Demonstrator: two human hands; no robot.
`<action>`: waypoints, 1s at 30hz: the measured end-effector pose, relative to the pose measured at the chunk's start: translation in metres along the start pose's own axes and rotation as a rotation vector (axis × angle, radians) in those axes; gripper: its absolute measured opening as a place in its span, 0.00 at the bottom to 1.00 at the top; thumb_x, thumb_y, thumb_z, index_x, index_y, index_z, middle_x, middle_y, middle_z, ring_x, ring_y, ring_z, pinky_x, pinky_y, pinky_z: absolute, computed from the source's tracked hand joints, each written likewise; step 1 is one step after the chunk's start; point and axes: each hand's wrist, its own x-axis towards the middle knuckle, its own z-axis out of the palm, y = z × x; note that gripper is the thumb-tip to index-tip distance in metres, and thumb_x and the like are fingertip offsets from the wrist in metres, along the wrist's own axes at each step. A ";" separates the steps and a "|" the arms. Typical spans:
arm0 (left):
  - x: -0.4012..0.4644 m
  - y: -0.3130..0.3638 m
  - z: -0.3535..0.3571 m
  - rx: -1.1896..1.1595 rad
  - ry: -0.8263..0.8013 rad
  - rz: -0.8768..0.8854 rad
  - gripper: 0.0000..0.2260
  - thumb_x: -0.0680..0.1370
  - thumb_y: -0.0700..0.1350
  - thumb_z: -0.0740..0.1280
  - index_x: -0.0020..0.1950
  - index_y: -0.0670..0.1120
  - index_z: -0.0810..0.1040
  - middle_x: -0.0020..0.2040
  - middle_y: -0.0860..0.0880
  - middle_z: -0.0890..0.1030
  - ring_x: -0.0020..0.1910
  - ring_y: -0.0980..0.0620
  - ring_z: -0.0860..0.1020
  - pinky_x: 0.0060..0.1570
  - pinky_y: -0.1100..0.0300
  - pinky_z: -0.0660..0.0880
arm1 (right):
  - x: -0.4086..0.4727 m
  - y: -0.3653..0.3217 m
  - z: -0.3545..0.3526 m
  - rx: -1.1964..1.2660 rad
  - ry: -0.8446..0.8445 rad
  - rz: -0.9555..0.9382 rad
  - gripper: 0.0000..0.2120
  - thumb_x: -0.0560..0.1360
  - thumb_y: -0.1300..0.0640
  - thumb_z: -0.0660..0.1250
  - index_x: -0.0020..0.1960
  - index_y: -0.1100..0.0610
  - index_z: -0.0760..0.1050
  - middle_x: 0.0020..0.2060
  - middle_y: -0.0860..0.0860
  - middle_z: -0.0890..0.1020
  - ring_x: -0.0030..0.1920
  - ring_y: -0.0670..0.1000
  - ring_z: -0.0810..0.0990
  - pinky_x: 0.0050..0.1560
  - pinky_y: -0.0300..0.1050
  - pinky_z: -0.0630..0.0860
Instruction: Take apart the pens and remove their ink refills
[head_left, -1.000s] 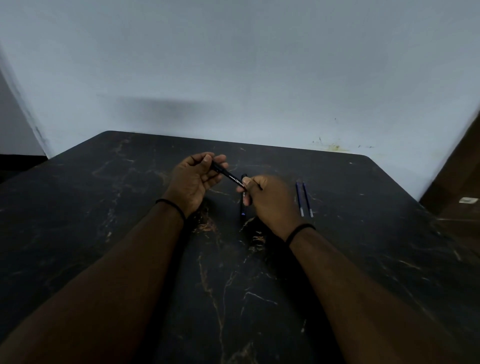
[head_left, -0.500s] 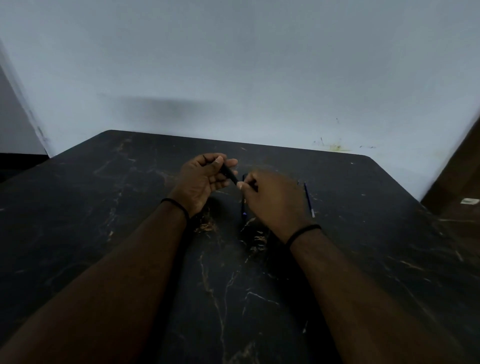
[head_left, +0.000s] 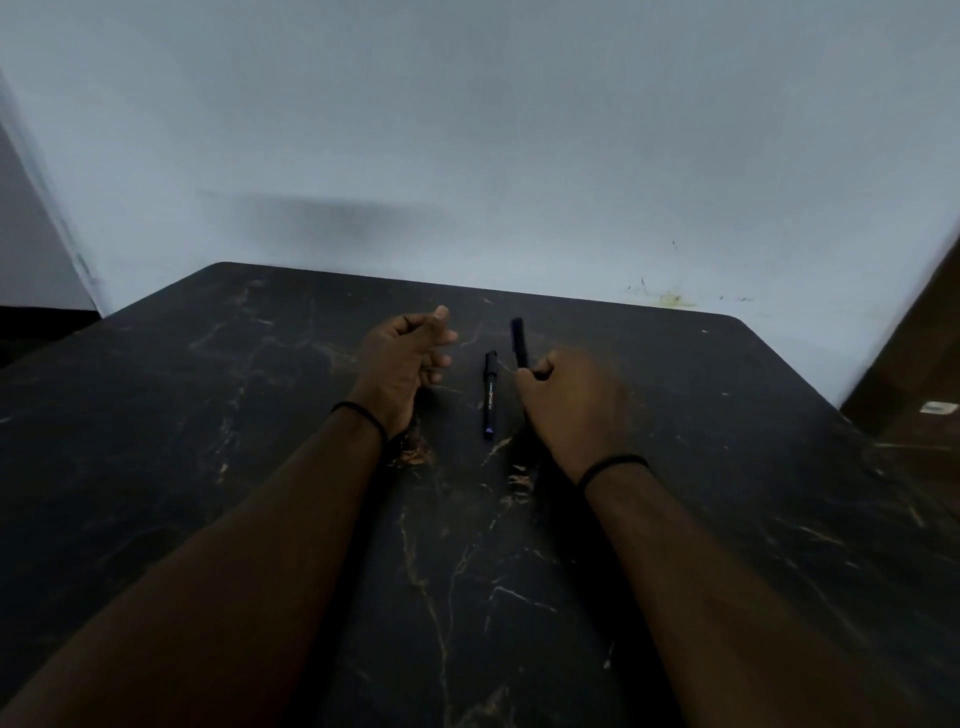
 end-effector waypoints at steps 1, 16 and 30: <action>-0.001 0.000 0.002 0.038 0.012 0.011 0.08 0.79 0.48 0.69 0.50 0.43 0.77 0.43 0.45 0.82 0.31 0.54 0.75 0.29 0.63 0.71 | 0.001 0.001 0.000 -0.018 -0.016 0.032 0.16 0.74 0.46 0.66 0.36 0.57 0.77 0.29 0.49 0.78 0.34 0.54 0.79 0.34 0.42 0.69; -0.007 -0.002 0.012 0.252 0.039 0.042 0.07 0.79 0.45 0.68 0.51 0.41 0.79 0.40 0.46 0.80 0.30 0.54 0.72 0.27 0.64 0.68 | 0.005 -0.015 0.014 -0.234 -0.056 -0.052 0.15 0.76 0.48 0.64 0.44 0.58 0.81 0.45 0.56 0.85 0.48 0.59 0.83 0.40 0.42 0.66; -0.008 -0.002 0.014 0.262 0.067 0.024 0.09 0.79 0.46 0.68 0.52 0.40 0.79 0.39 0.47 0.80 0.30 0.54 0.72 0.26 0.66 0.68 | 0.005 -0.012 0.018 -0.166 -0.023 -0.035 0.19 0.79 0.44 0.59 0.45 0.58 0.80 0.43 0.55 0.83 0.46 0.57 0.82 0.42 0.44 0.72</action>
